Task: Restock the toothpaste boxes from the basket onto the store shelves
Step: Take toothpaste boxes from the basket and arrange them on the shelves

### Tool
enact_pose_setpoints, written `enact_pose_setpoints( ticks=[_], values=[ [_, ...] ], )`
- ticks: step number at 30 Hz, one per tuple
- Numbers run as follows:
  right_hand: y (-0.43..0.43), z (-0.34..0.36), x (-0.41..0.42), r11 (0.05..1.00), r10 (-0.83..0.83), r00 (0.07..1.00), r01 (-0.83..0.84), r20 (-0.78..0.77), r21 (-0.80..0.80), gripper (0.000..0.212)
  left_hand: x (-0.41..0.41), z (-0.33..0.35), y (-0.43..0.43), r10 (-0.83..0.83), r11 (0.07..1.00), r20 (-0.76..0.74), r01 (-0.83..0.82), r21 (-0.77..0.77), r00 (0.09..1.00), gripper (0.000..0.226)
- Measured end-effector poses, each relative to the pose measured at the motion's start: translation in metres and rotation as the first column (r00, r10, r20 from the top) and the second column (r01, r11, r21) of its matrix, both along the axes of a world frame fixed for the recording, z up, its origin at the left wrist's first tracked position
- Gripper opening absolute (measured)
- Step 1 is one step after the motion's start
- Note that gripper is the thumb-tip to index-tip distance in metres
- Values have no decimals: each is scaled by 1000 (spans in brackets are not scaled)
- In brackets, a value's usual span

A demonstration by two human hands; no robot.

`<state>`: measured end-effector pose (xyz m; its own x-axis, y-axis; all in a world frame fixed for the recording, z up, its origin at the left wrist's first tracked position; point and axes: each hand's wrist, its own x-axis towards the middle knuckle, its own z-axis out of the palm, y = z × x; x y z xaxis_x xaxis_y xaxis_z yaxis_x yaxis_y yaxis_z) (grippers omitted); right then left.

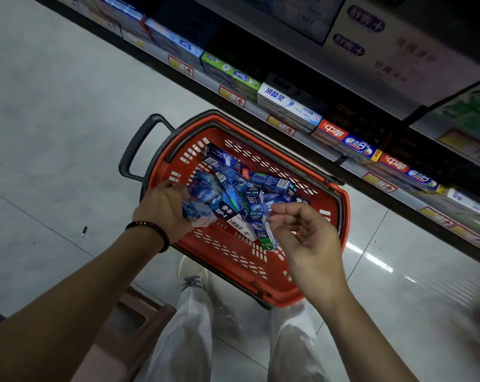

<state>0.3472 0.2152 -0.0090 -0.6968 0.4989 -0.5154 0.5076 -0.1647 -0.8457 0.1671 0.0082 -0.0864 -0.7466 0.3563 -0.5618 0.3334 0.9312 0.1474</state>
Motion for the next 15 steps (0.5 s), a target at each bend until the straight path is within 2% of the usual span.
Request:
enact_pose_setpoints(
  ticks=[9,15],
  values=[
    [2,53,-2,999,-39,999,38,-7,-34,25,-9,70,-1,129,968,-8,-124,218,992,55],
    [6,94,6,994,-102,995,102,3,-33,25,-10,123,-2,291,852,110,-310,423,950,51]
  ],
)
